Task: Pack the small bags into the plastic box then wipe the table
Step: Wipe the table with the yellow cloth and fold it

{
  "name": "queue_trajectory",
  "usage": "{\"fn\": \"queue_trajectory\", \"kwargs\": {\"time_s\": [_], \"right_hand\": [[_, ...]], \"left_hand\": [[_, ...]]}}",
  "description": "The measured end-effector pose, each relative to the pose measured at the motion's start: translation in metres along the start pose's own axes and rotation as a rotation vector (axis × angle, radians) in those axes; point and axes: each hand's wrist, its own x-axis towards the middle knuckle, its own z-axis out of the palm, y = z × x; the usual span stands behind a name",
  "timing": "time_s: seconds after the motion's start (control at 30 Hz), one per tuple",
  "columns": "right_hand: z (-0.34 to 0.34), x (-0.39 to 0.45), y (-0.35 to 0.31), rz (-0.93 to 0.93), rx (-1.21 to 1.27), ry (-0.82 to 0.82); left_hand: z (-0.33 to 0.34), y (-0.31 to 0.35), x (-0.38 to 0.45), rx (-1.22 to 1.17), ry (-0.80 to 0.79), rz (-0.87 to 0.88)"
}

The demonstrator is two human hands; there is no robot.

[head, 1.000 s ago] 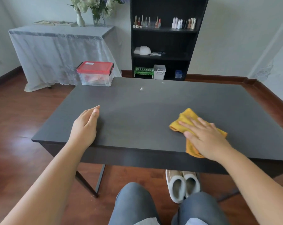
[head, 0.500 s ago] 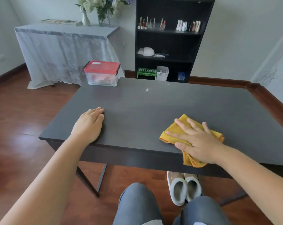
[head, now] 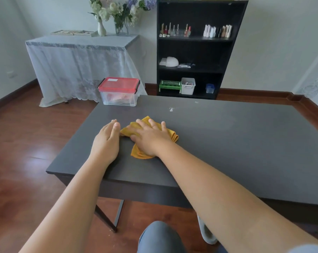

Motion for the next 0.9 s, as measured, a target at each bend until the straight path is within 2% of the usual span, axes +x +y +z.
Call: {"fn": "queue_trajectory", "kwargs": {"time_s": [0.13, 0.3, 0.43, 0.53, 0.6, 0.7, 0.8, 0.9], "right_hand": [[-0.015, 0.0, 0.06, 0.174, 0.037, 0.049], [-0.022, -0.047, 0.157, 0.394, 0.02, 0.128], [-0.033, -0.094, 0.232, 0.625, 0.004, 0.159], [-0.036, -0.11, 0.248, 0.729, -0.004, 0.144], [-0.032, -0.106, 0.227, 0.688, -0.033, 0.135], [-0.018, -0.085, 0.166, 0.409, -0.067, 0.14], [-0.008, -0.05, 0.1, 0.159, -0.002, 0.112], [-0.007, -0.006, 0.063, 0.046, -0.002, 0.089]], "left_hand": [[0.019, 0.007, 0.005, 0.26, -0.12, 0.121], [0.044, 0.019, 0.012, 0.42, -0.248, 0.211], [0.053, 0.023, 0.019, 0.516, -0.29, 0.264], [0.055, 0.022, 0.023, 0.582, -0.282, 0.304], [0.056, 0.022, 0.028, 0.606, -0.303, 0.321], [0.06, 0.026, 0.043, 0.571, -0.34, 0.336], [0.063, 0.029, 0.06, 0.429, -0.339, 0.29], [0.064, 0.024, 0.069, 0.258, -0.243, 0.19]]}}
